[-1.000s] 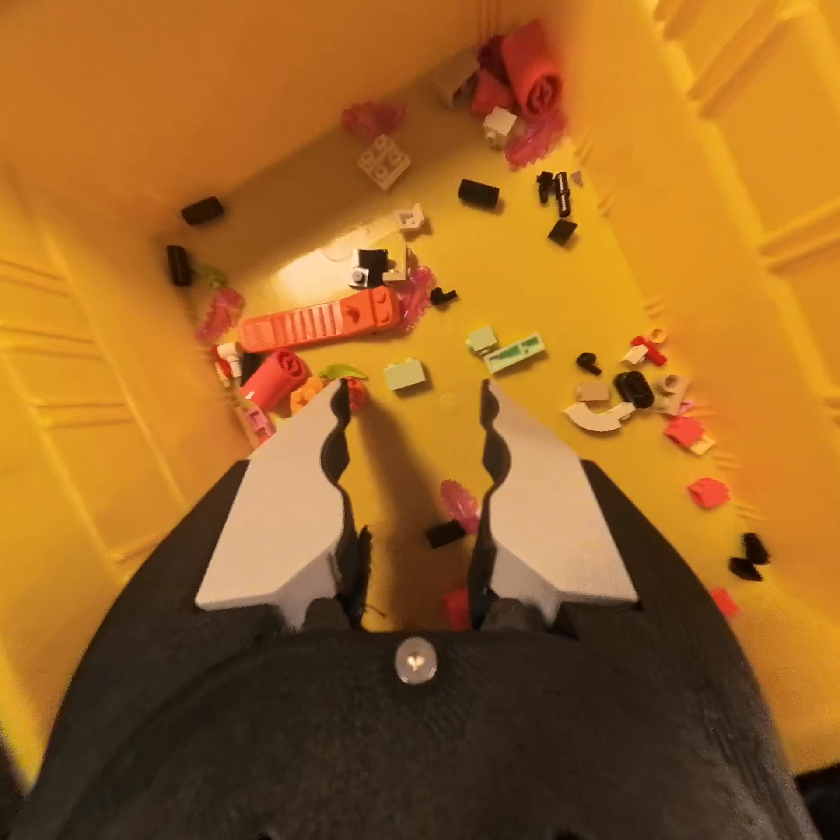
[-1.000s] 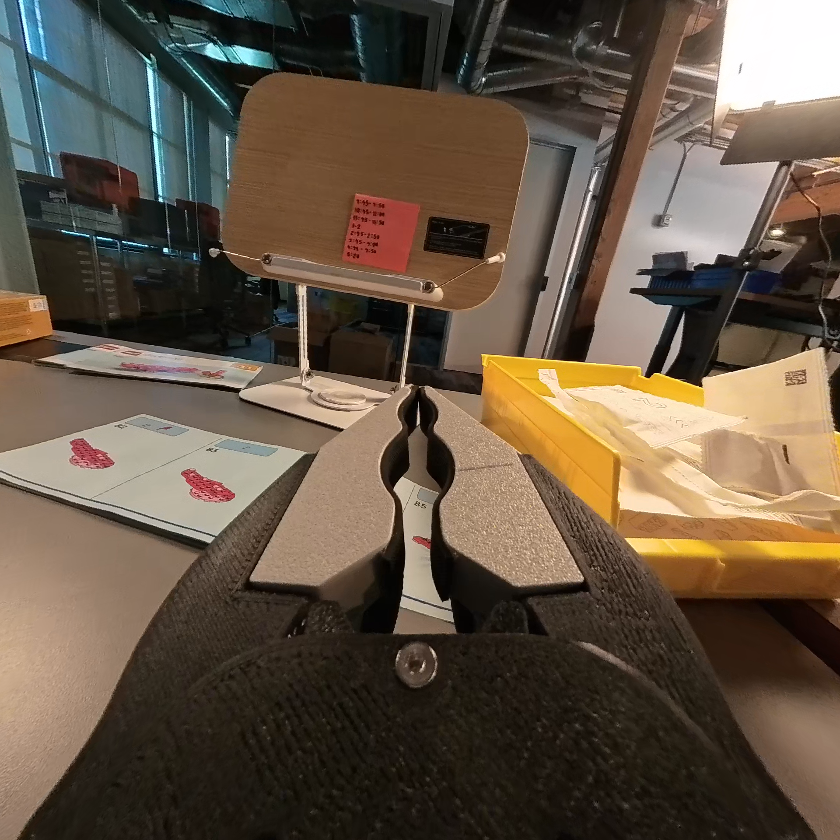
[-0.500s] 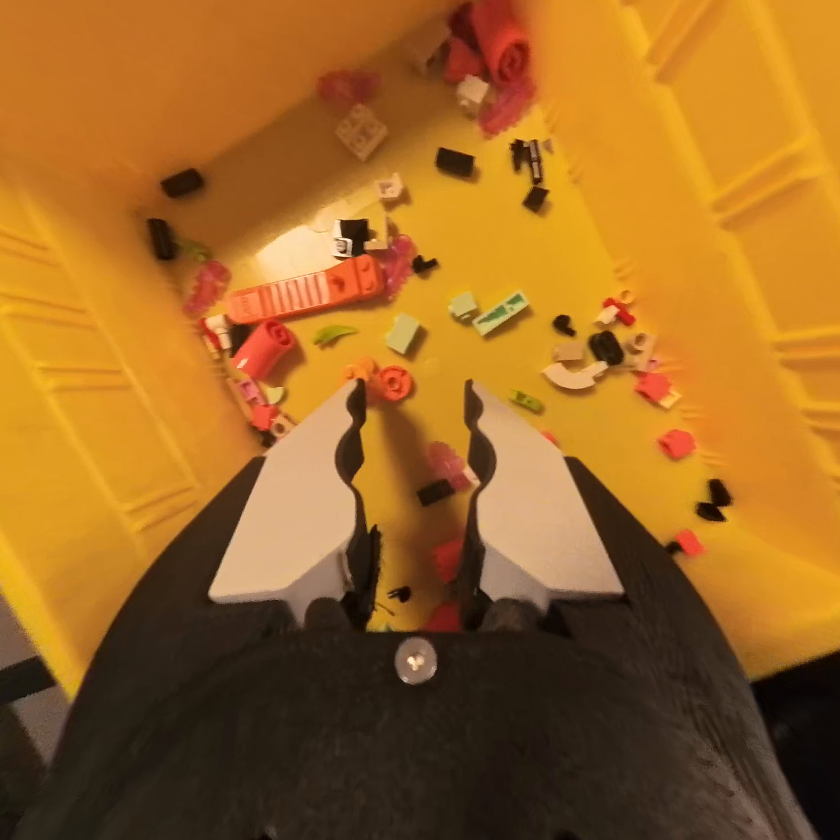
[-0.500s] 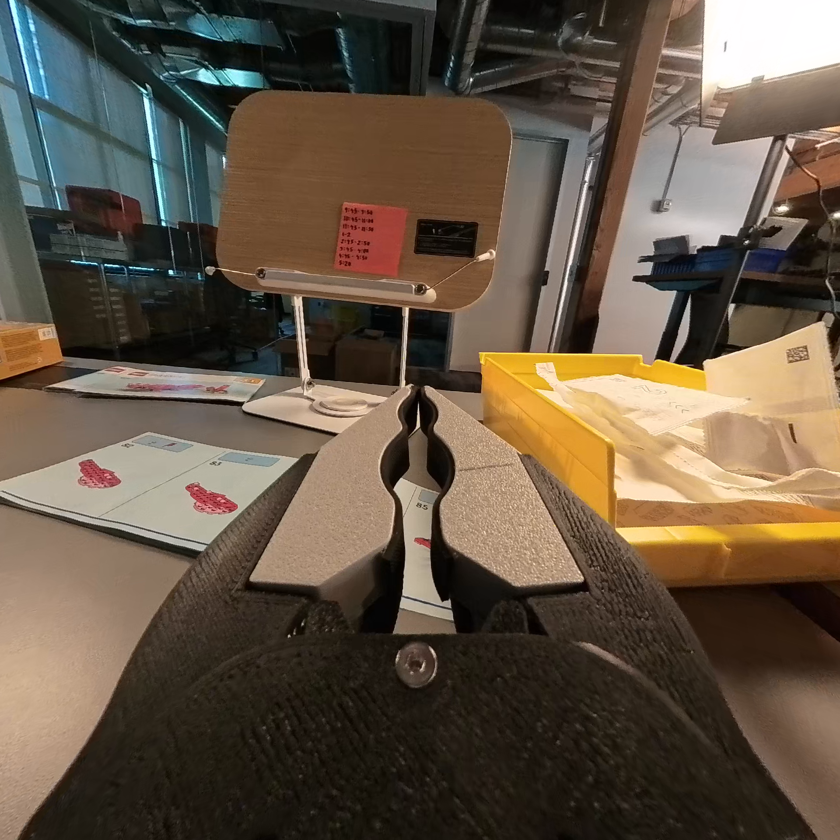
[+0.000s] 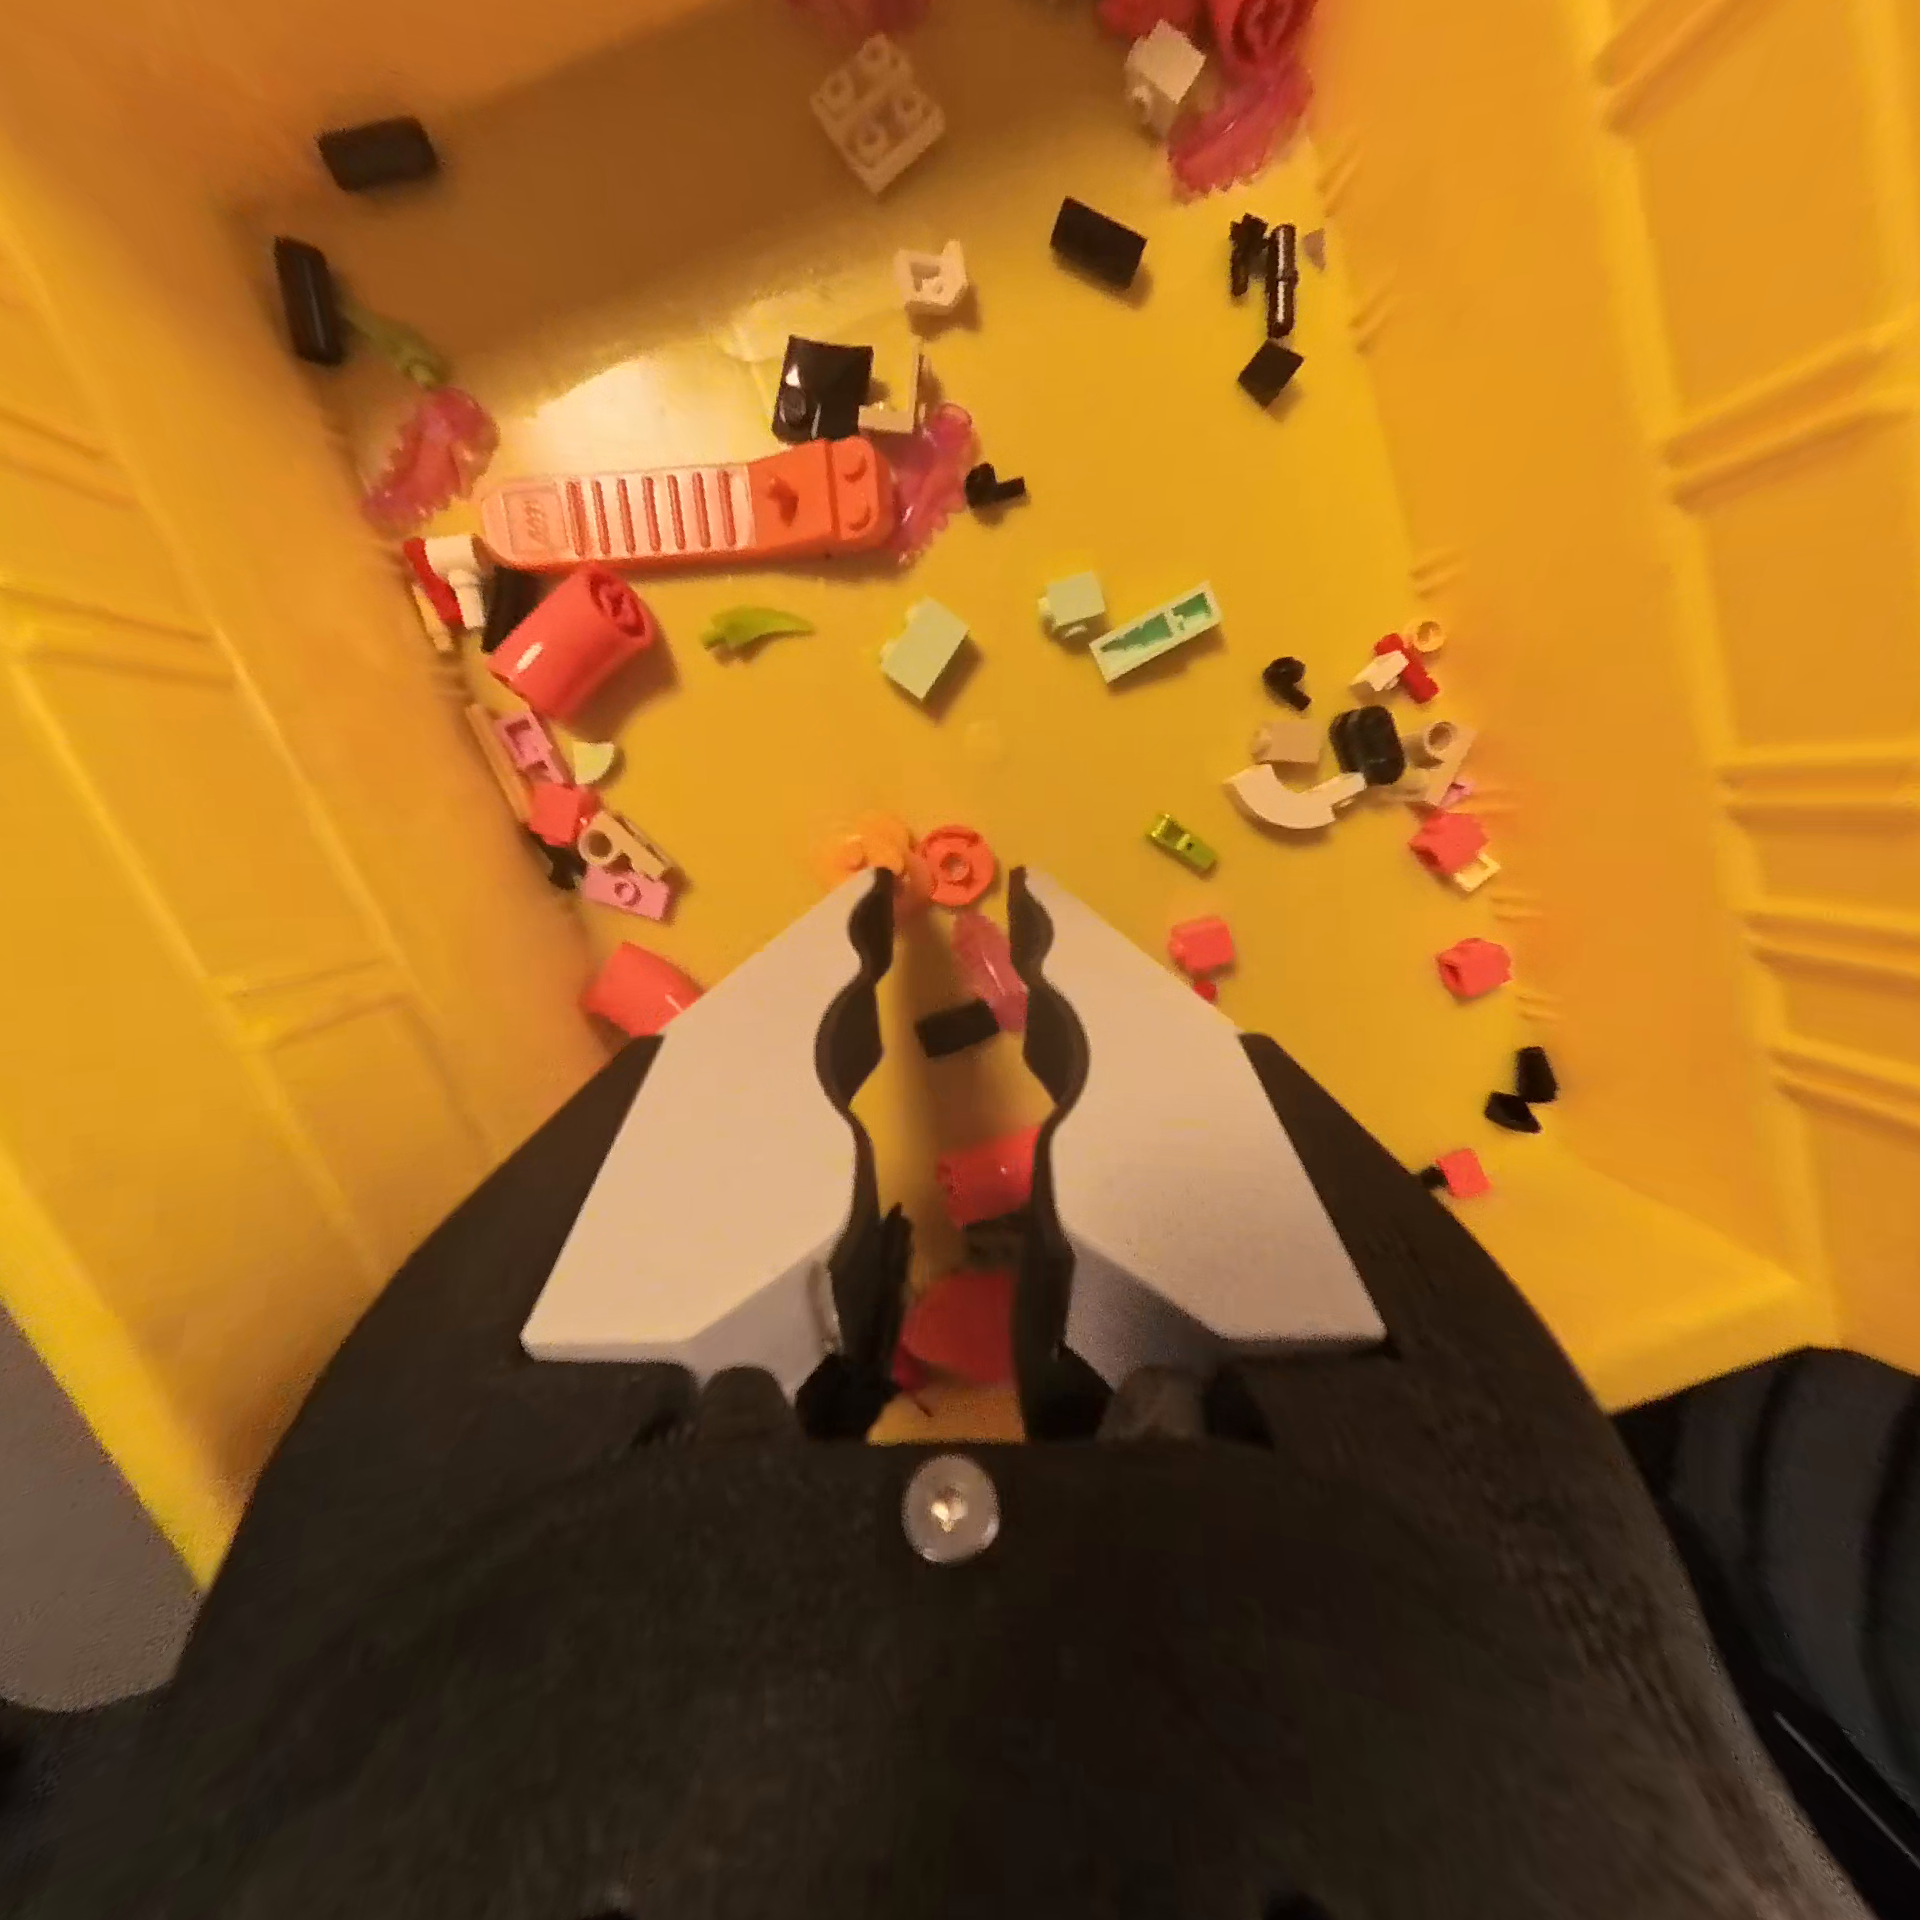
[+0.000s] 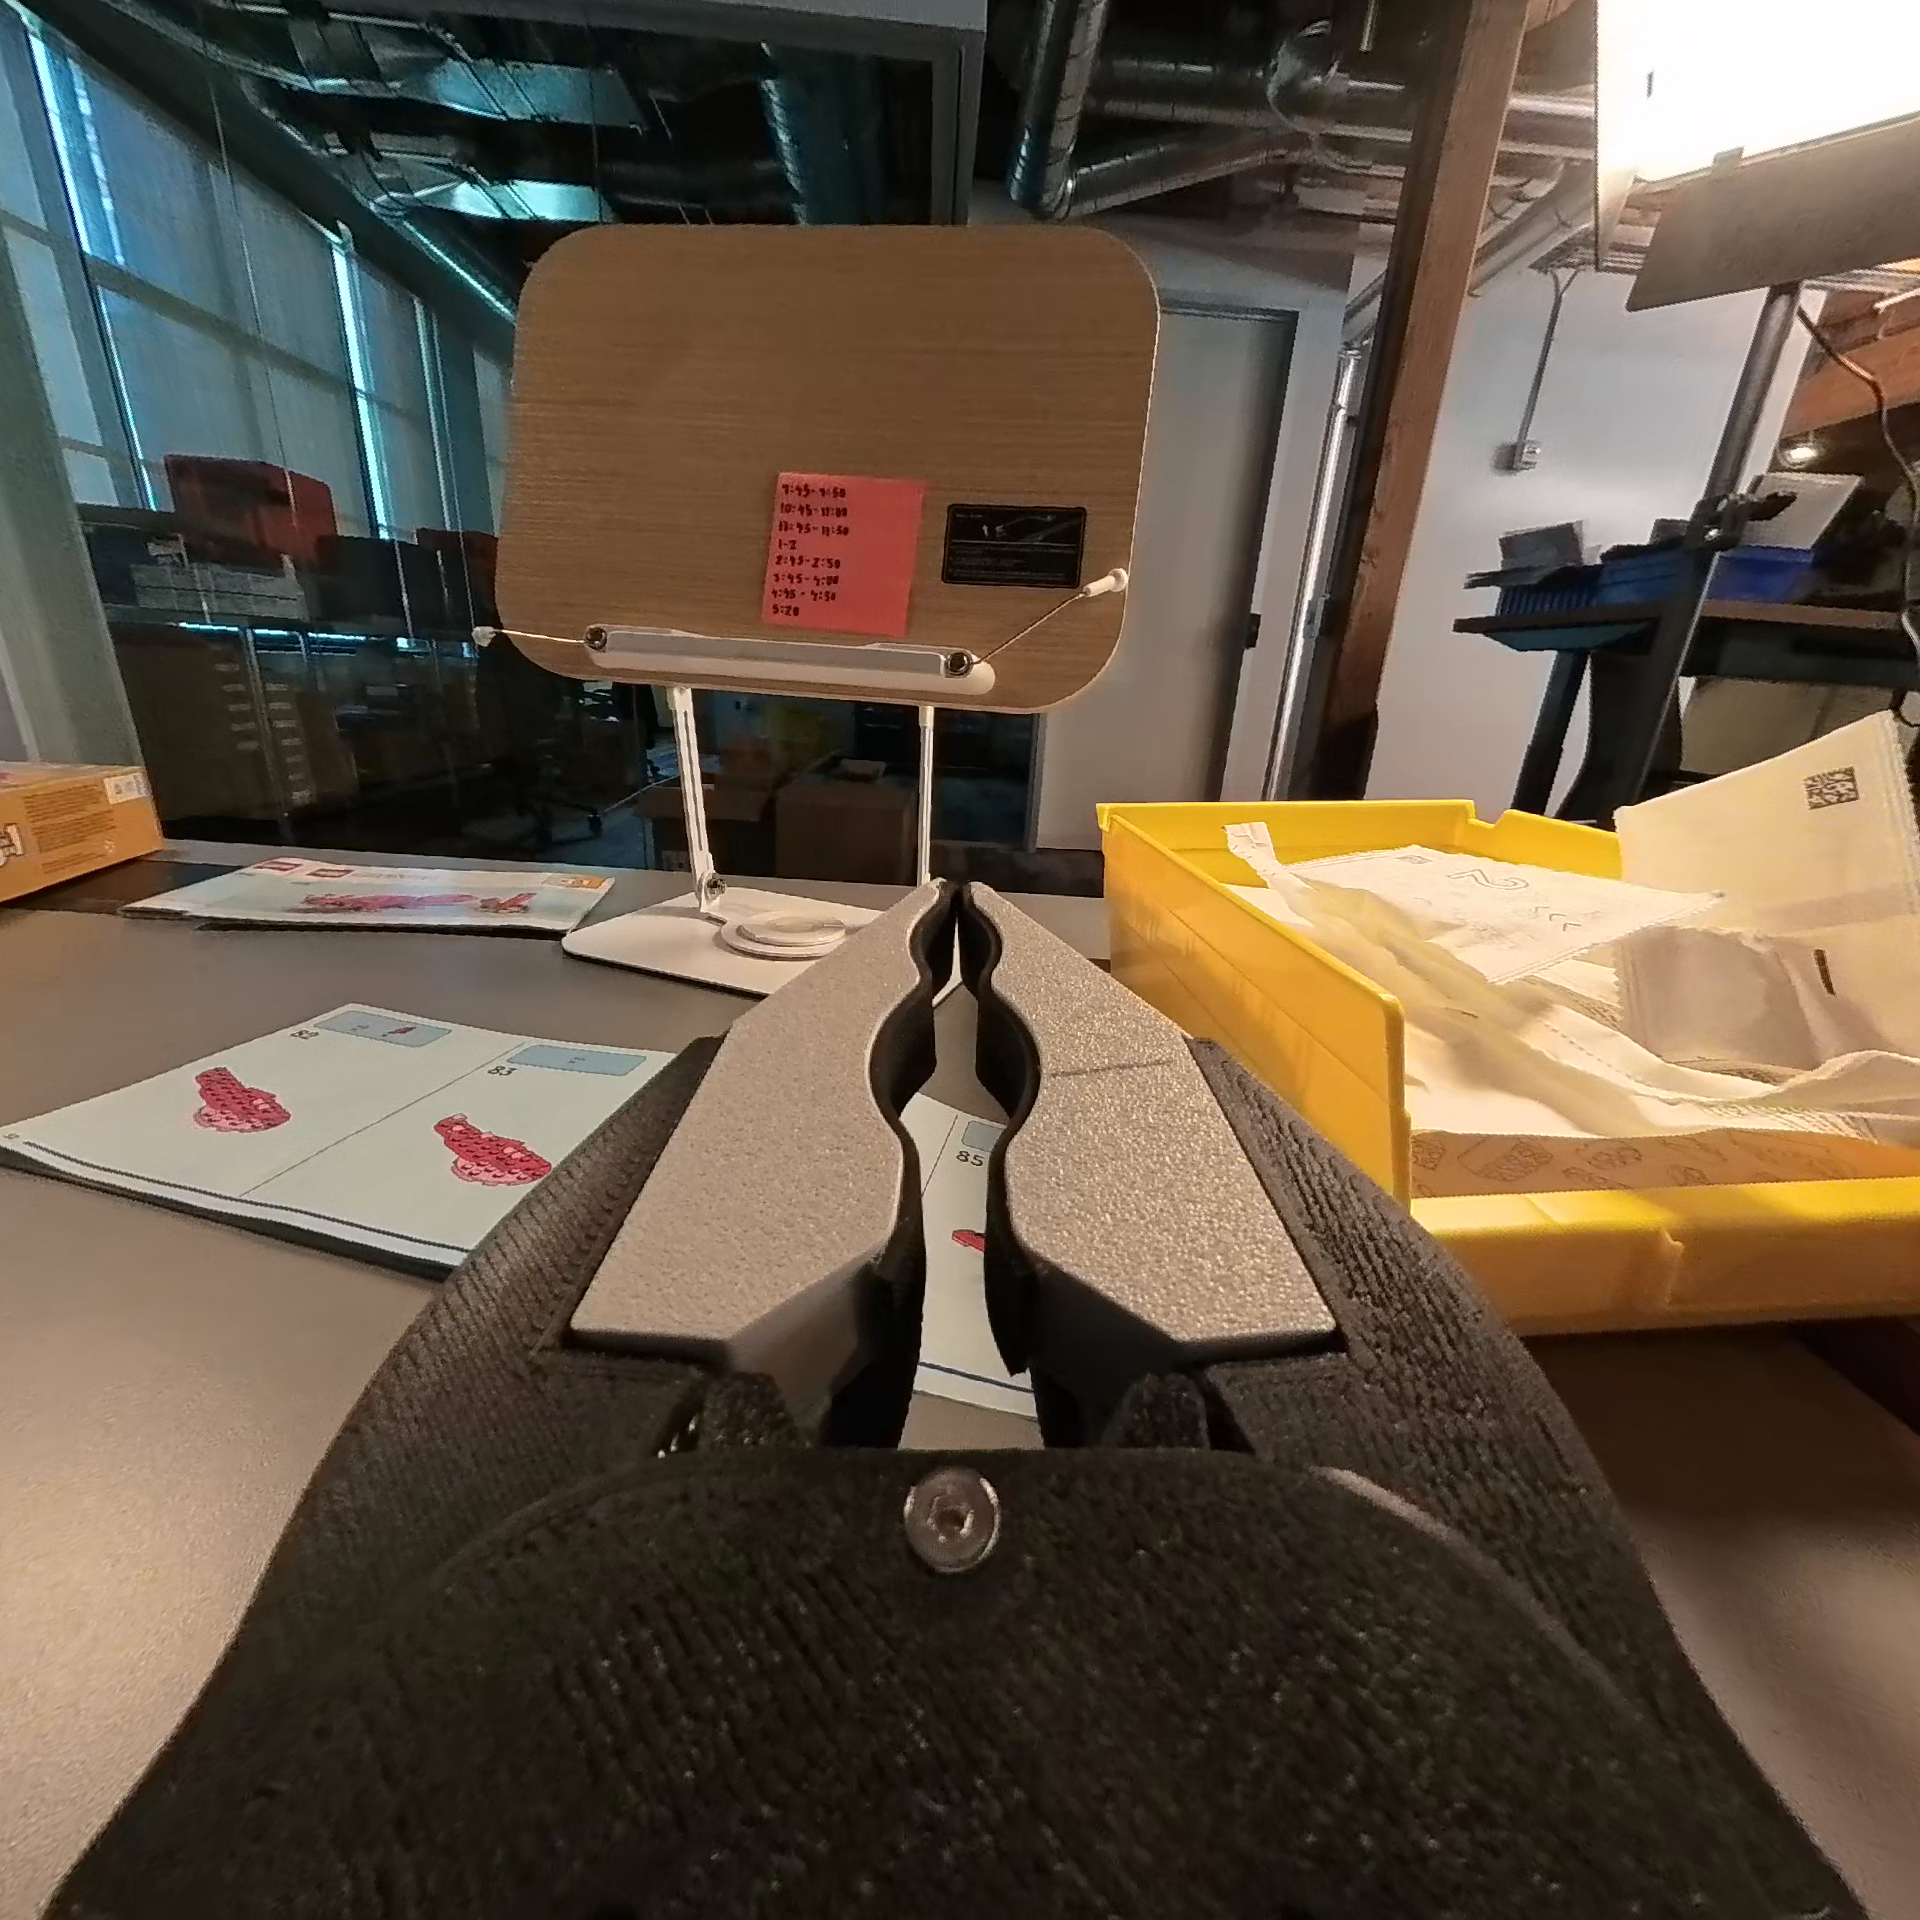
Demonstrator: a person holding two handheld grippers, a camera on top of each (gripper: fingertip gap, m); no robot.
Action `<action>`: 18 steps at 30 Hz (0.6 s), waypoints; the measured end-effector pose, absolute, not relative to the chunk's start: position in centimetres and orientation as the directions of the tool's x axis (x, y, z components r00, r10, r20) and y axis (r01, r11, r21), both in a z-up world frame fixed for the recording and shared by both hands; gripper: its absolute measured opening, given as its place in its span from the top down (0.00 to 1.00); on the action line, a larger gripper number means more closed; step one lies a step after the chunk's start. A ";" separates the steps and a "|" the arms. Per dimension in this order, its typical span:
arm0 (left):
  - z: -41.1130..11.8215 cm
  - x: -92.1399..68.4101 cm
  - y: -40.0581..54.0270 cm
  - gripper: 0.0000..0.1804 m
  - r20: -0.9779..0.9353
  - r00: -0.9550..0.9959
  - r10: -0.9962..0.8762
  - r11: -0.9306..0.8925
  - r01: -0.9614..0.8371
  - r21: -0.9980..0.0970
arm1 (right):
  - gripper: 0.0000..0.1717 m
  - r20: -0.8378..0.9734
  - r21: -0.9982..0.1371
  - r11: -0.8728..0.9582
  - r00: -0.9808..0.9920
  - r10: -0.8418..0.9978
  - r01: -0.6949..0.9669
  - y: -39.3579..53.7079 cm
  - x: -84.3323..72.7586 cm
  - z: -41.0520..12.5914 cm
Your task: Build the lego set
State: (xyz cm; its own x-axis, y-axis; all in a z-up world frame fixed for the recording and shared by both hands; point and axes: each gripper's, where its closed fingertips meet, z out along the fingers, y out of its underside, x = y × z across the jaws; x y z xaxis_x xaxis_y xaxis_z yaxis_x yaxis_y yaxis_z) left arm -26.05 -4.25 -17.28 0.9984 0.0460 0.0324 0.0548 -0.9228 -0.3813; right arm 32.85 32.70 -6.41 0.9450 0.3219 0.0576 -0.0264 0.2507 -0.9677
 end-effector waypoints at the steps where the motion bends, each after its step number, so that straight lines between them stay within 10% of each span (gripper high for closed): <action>1: -17.2 -26.0 -4.5 0.90 0.039 0.998 0.047 -0.925 0.058 -0.375 | 1.00 0.057 -0.968 0.250 0.945 0.322 -0.027 32.7 32.8 -6.4; 8: -16.6 -27.3 -3.8 0.79 0.026 0.996 0.083 -0.891 0.085 -0.446 | 1.00 0.046 -0.968 0.247 0.943 0.329 -0.039 32.7 32.9 -6.4; 18: -17.8 -27.4 -3.9 0.89 0.055 0.991 0.121 -0.915 0.133 -0.382 | 1.00 0.019 -0.968 0.241 0.942 0.334 -0.066 32.8 33.1 -6.4</action>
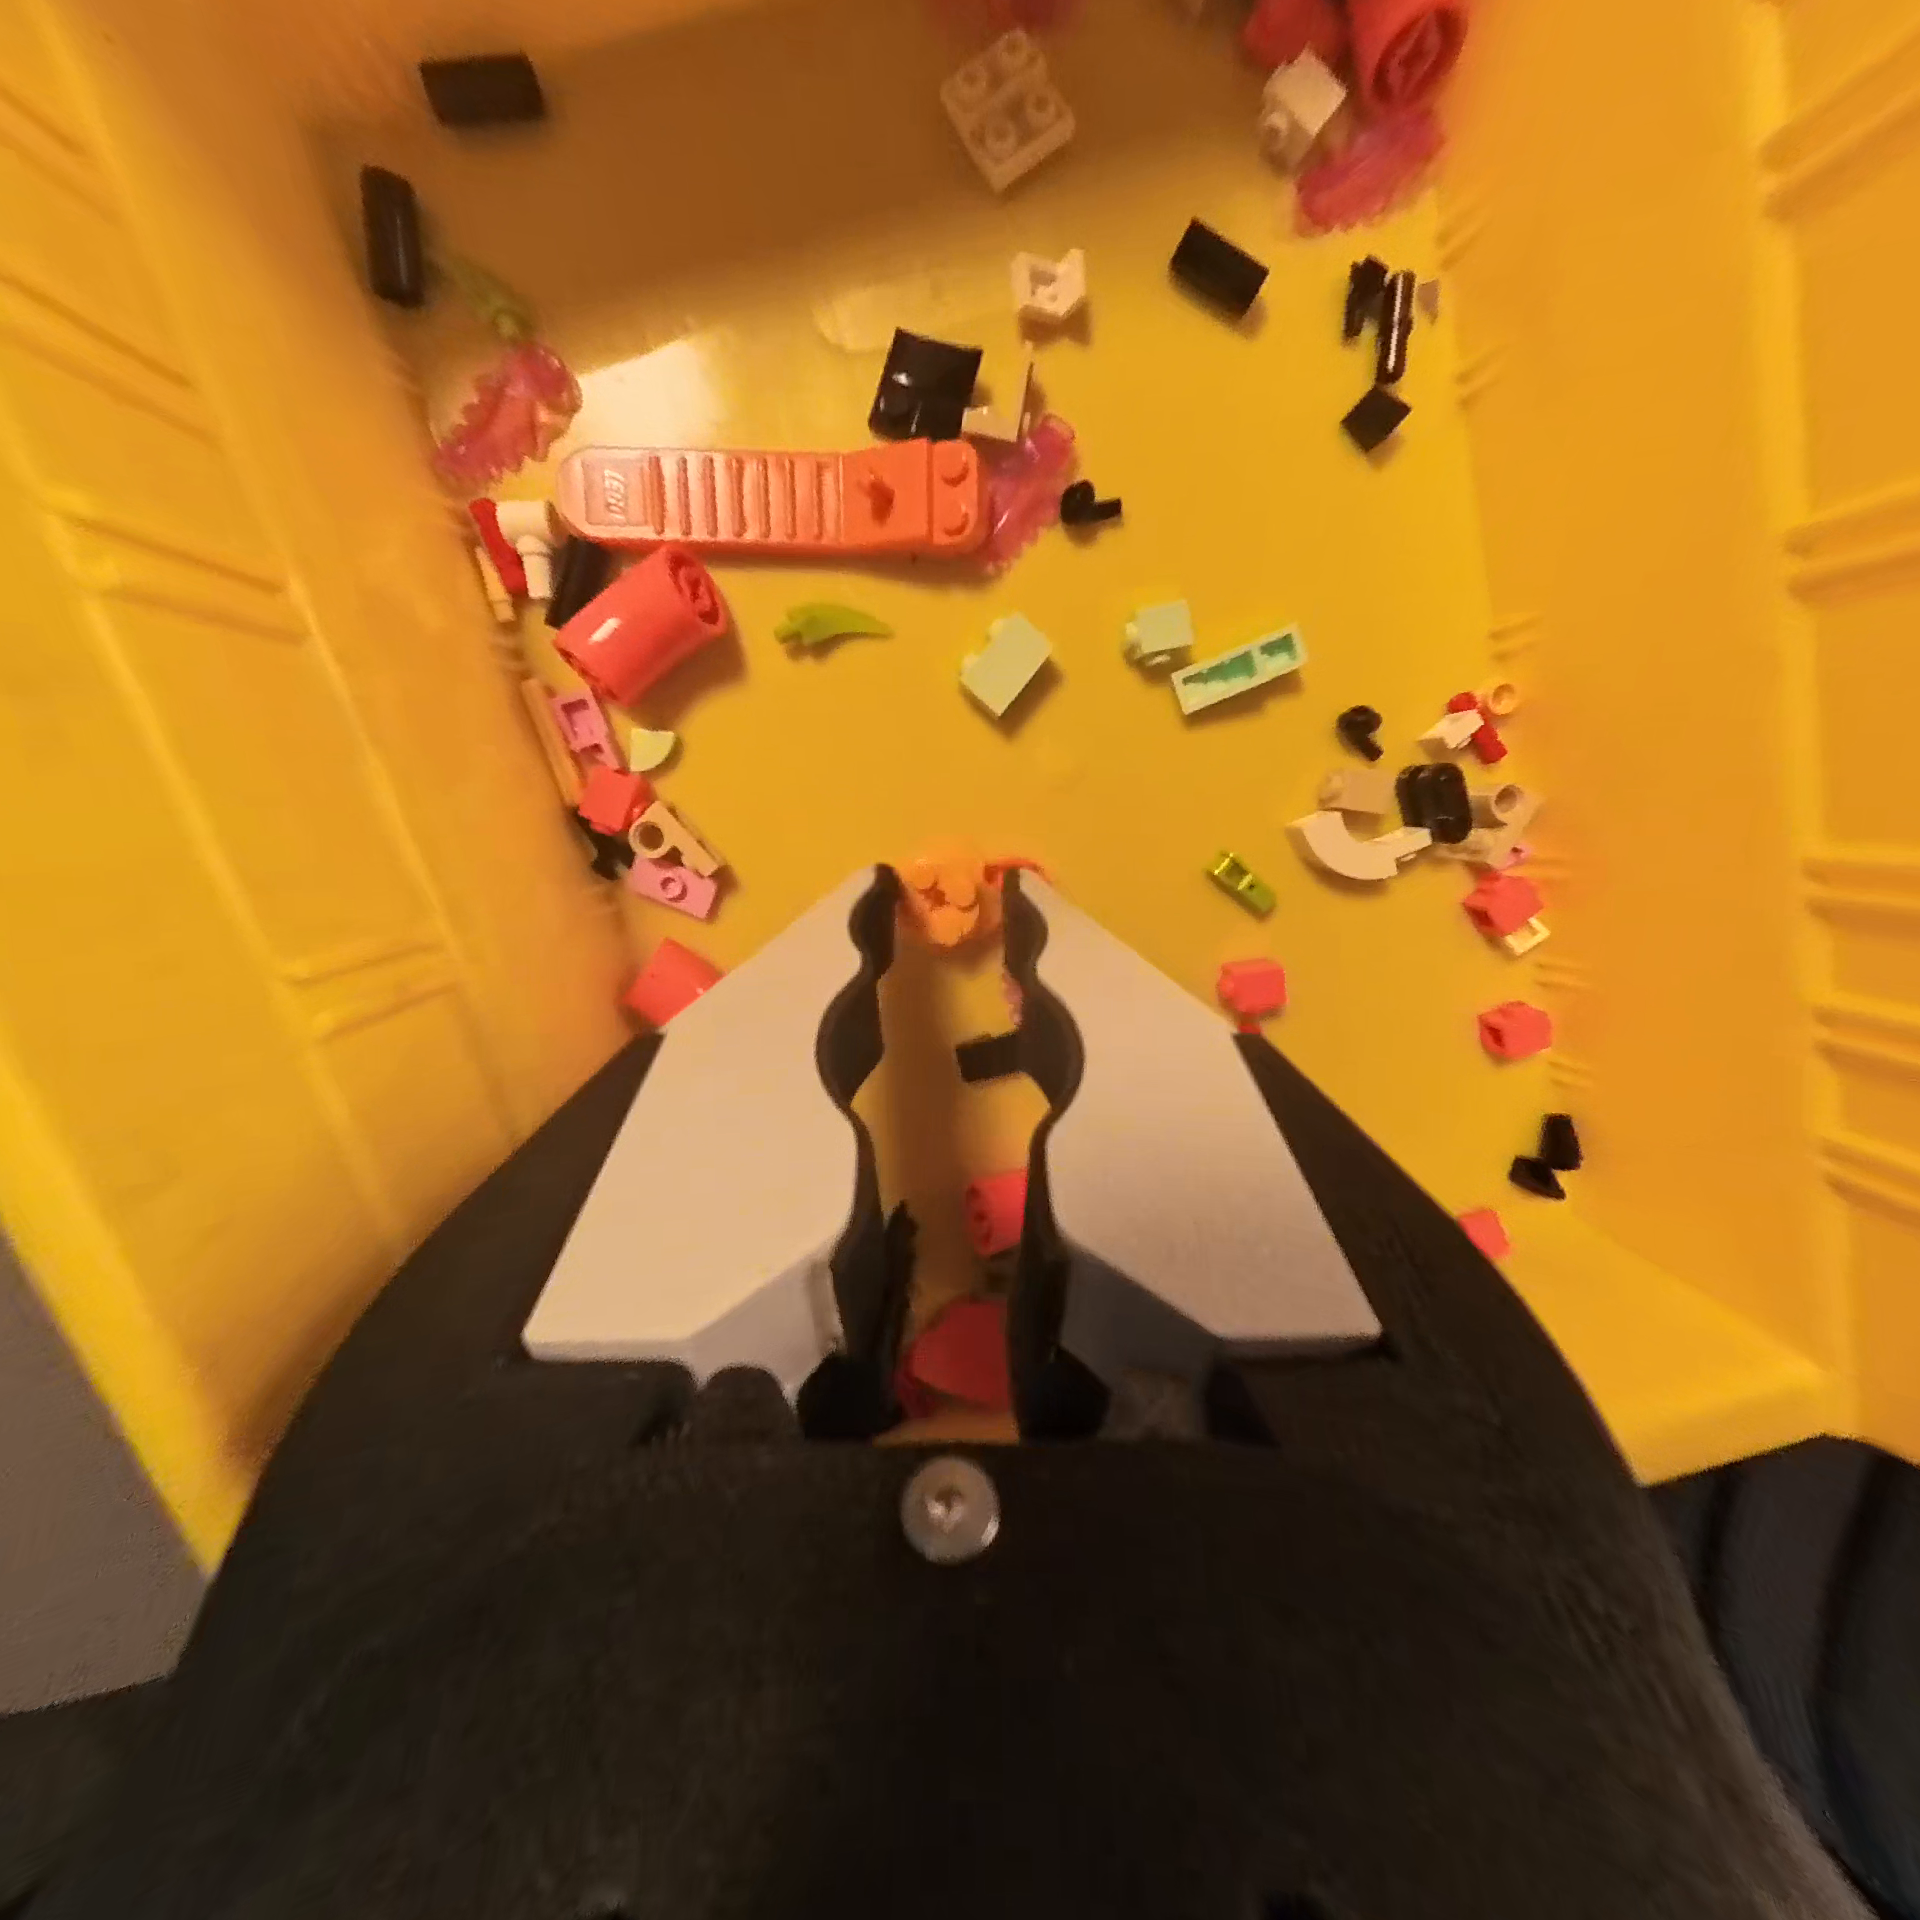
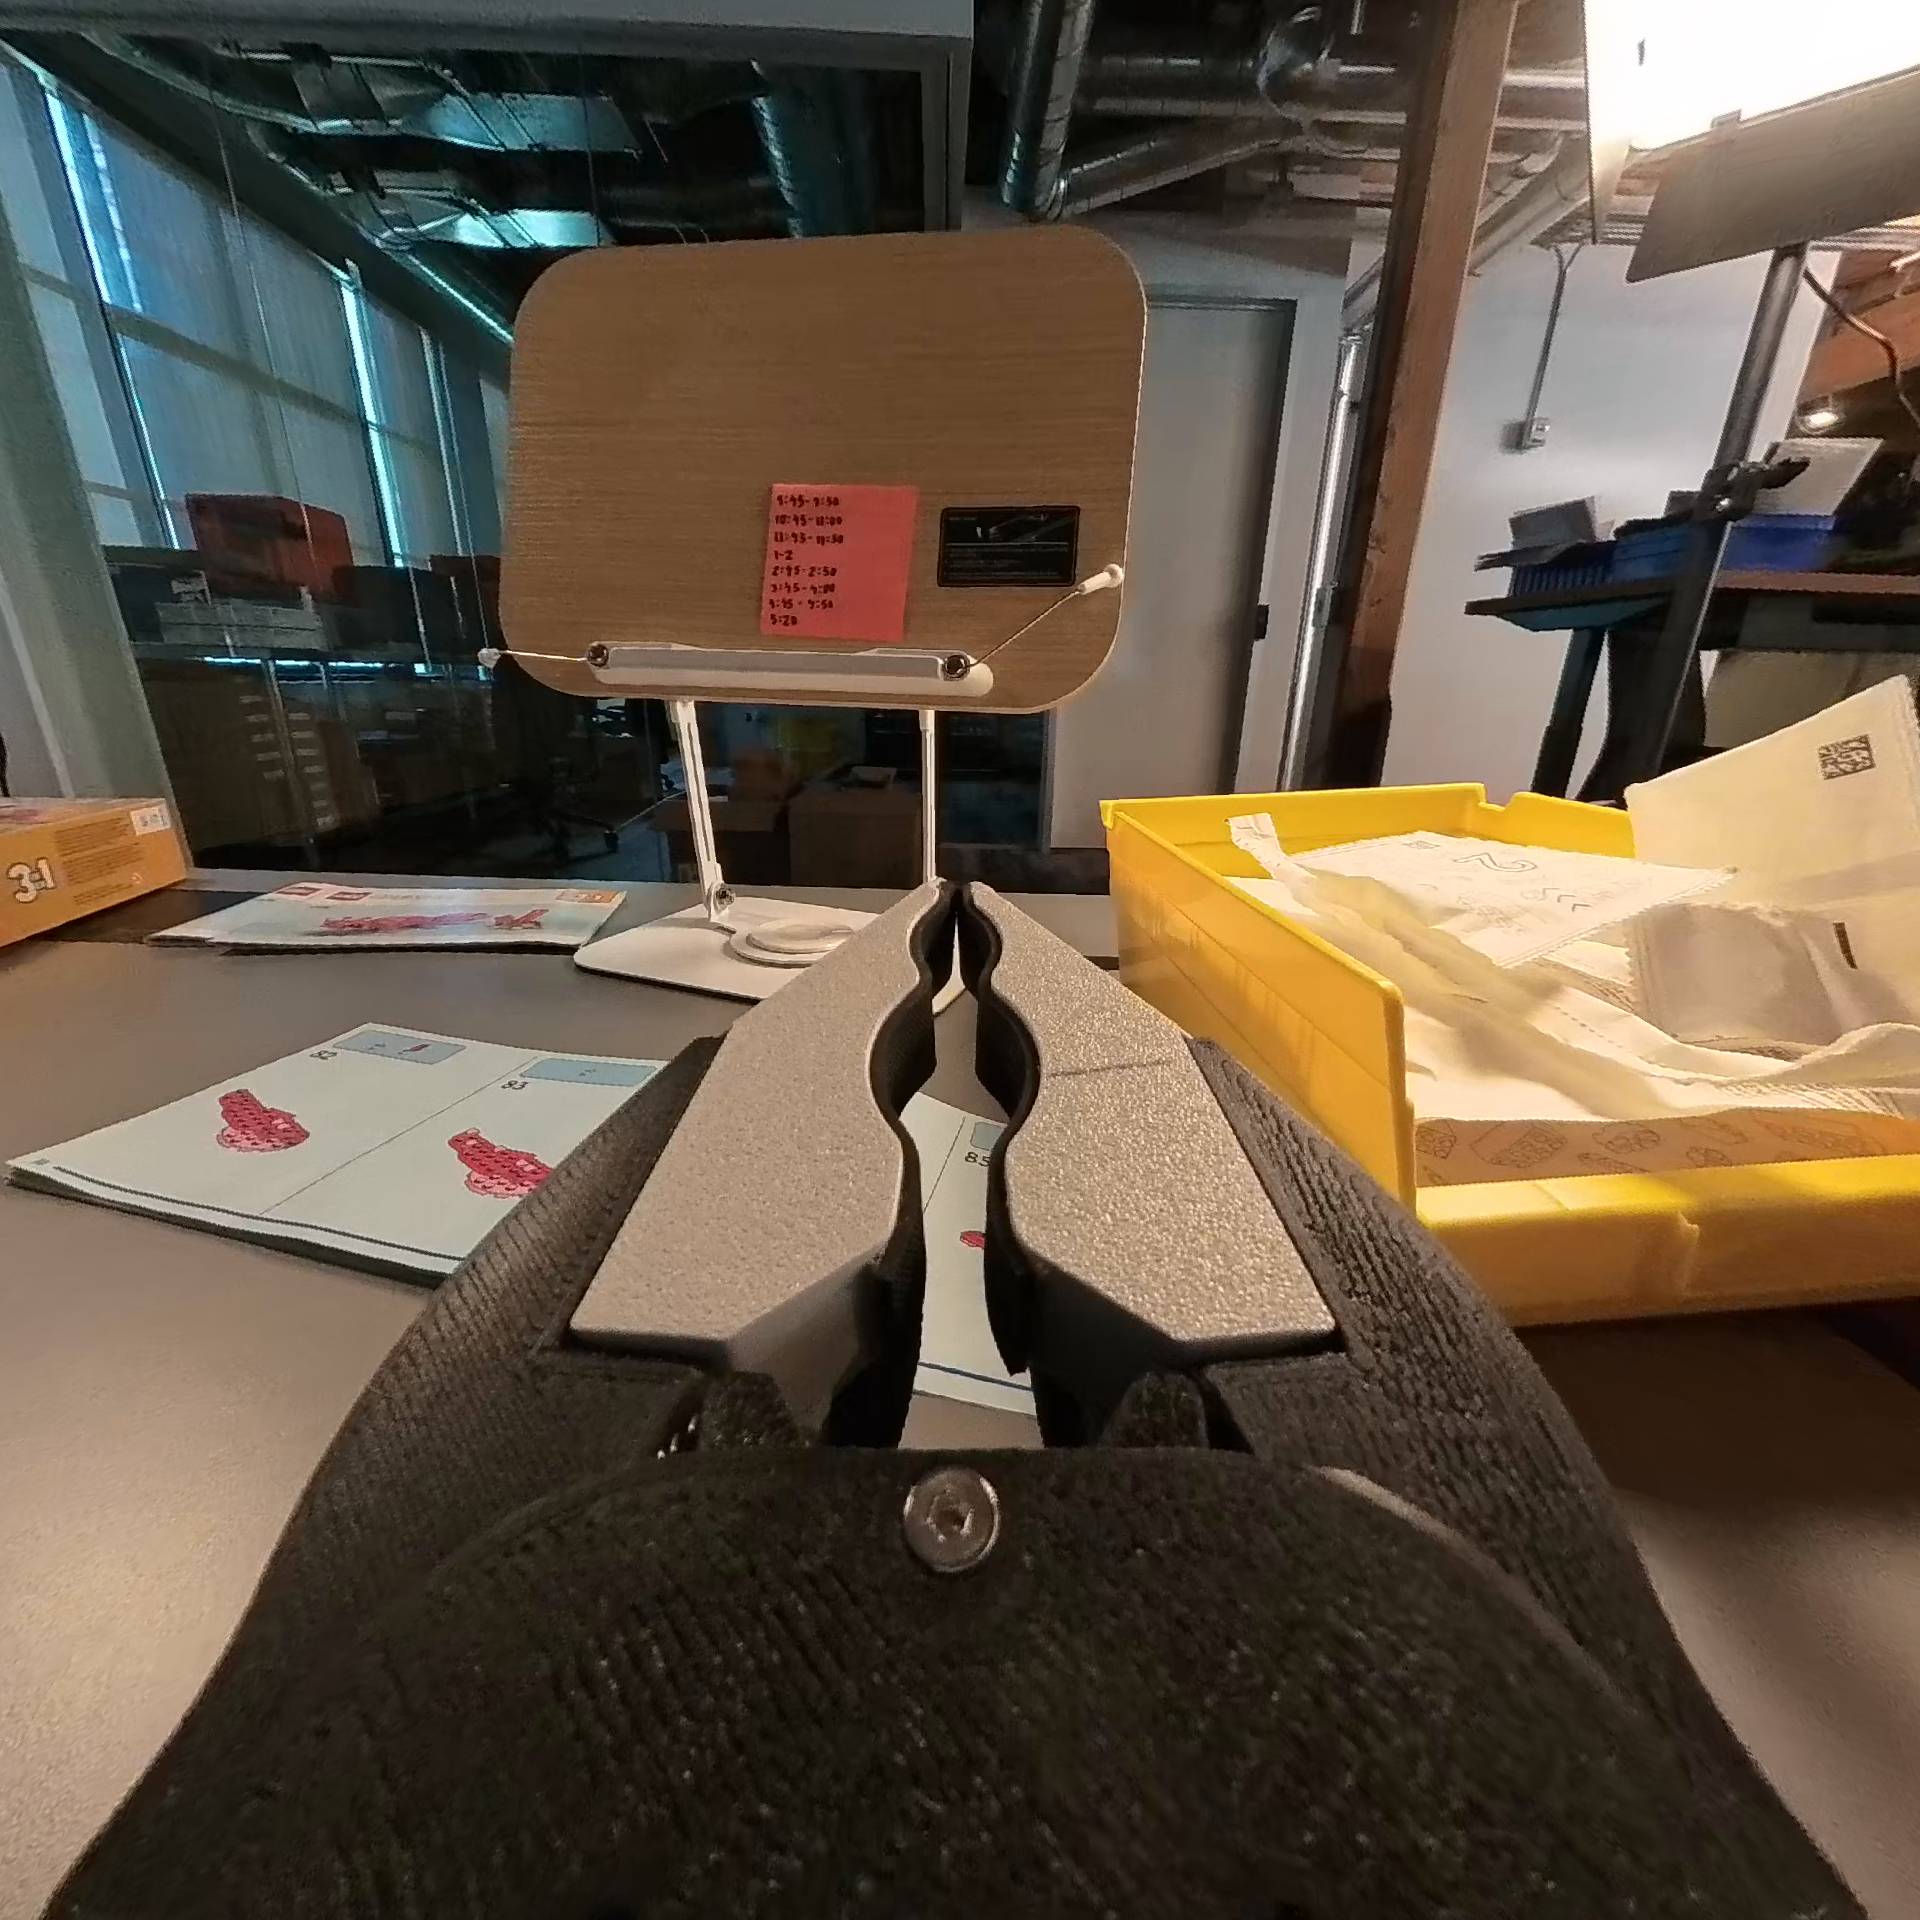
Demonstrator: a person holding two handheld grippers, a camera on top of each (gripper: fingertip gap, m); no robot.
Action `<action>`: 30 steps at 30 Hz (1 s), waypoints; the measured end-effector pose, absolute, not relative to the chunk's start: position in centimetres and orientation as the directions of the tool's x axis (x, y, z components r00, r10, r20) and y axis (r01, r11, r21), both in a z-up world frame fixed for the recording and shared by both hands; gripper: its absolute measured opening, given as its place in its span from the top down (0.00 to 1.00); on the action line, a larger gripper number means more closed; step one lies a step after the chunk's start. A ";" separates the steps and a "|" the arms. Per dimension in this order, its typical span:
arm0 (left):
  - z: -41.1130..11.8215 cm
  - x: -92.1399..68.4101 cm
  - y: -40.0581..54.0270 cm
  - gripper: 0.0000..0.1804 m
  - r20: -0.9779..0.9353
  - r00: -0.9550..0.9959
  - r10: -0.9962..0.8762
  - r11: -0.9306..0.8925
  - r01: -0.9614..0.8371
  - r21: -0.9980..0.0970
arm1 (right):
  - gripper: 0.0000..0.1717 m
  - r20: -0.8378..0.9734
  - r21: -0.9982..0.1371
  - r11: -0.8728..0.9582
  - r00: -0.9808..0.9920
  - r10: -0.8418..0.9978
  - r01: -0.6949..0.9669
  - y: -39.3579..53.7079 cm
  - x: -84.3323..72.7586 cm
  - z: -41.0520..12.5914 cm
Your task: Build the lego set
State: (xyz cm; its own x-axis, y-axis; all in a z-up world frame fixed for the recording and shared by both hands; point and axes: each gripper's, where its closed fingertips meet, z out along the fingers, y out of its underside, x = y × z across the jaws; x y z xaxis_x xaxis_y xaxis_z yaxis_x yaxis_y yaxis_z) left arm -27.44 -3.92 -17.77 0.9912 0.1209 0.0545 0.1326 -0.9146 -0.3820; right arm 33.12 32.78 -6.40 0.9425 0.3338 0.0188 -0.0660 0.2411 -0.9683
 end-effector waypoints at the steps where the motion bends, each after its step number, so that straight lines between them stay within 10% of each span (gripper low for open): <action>1: -17.4 -27.6 -3.7 0.90 0.058 0.989 0.133 -0.903 0.145 -0.406 | 1.00 0.015 -0.968 0.240 0.942 0.335 -0.070 32.8 33.1 -6.4; 11: -16.3 -29.3 -2.5 0.73 0.001 0.974 0.227 -0.838 0.196 -0.510 | 1.00 -0.005 -0.968 0.234 0.940 0.340 -0.090 32.8 33.3 -6.4; 30: -18.1 -26.6 -4.1 0.92 -0.034 0.995 0.090 -0.906 0.068 -0.417 | 1.00 -0.023 -0.966 0.233 0.938 0.347 -0.109 32.8 33.4 -6.4</action>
